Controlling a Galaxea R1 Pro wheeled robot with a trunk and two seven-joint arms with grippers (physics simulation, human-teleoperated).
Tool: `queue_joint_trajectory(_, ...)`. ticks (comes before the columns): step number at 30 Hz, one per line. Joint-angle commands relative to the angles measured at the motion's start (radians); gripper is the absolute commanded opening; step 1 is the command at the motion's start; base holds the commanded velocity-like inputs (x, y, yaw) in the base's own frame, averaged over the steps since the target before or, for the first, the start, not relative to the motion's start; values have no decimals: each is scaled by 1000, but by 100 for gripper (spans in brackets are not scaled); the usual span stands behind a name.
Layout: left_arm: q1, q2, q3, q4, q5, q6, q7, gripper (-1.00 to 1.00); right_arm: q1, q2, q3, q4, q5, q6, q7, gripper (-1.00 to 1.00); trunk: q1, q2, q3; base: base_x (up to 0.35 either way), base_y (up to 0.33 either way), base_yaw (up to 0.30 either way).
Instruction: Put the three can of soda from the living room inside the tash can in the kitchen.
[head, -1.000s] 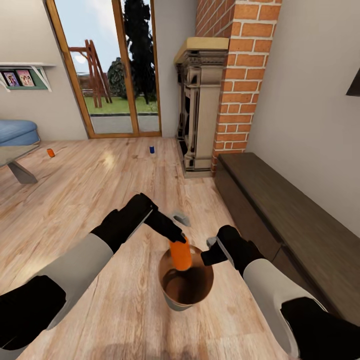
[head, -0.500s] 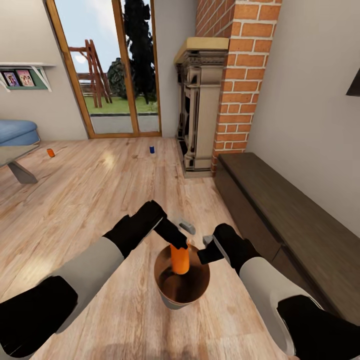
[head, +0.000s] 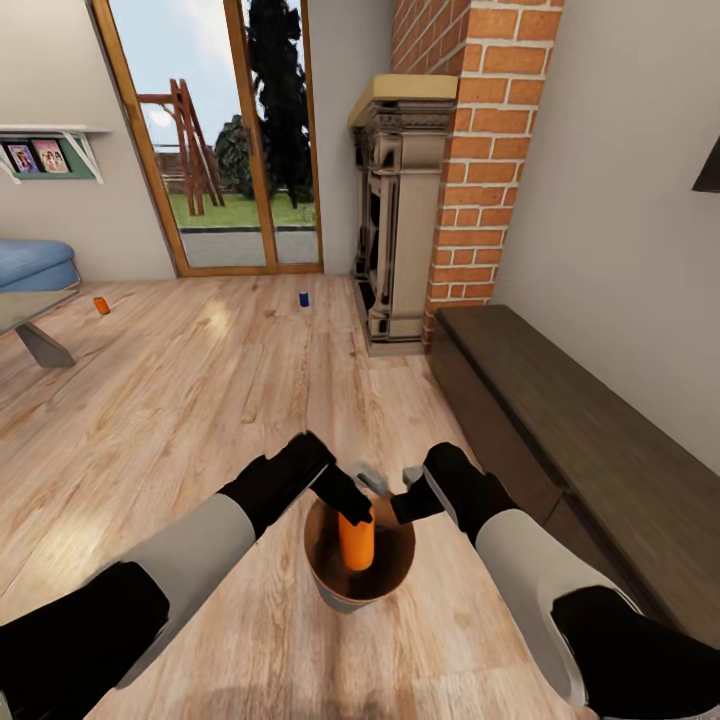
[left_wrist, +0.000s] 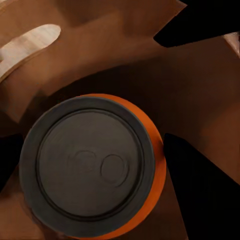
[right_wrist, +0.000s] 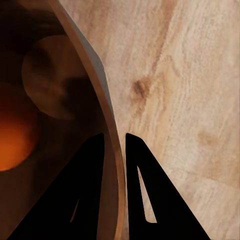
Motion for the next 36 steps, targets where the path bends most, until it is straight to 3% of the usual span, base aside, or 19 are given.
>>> queue_joint_trajectory(1,4,0,-1,2,-1,-7,0,-100,-2,1,-1,0,-24,3,4,-100,0,0,0,0,0,0)
queue_joint_trajectory(10,40,-2,-3,15,-2,-74,46,-100,-15,22,-2,2,-26,3,4,-100,0,0,0,0,0,0)
queue_joint_trajectory(18,45,-2,-4,88,-1,-143,94,-100,-17,27,-2,2,-26,3,5,-100,0,0,0,0,0,0)
queue_joint_trajectory(25,60,-1,-48,100,-1,-159,131,-100,-17,28,-2,3,-26,3,5,-100,0,0,0,0,0,0)
queue_joint_trajectory(36,62,-2,-60,101,-2,-162,140,-100,-16,29,-2,3,-26,3,6,-100,0,0,0,0,0,0)
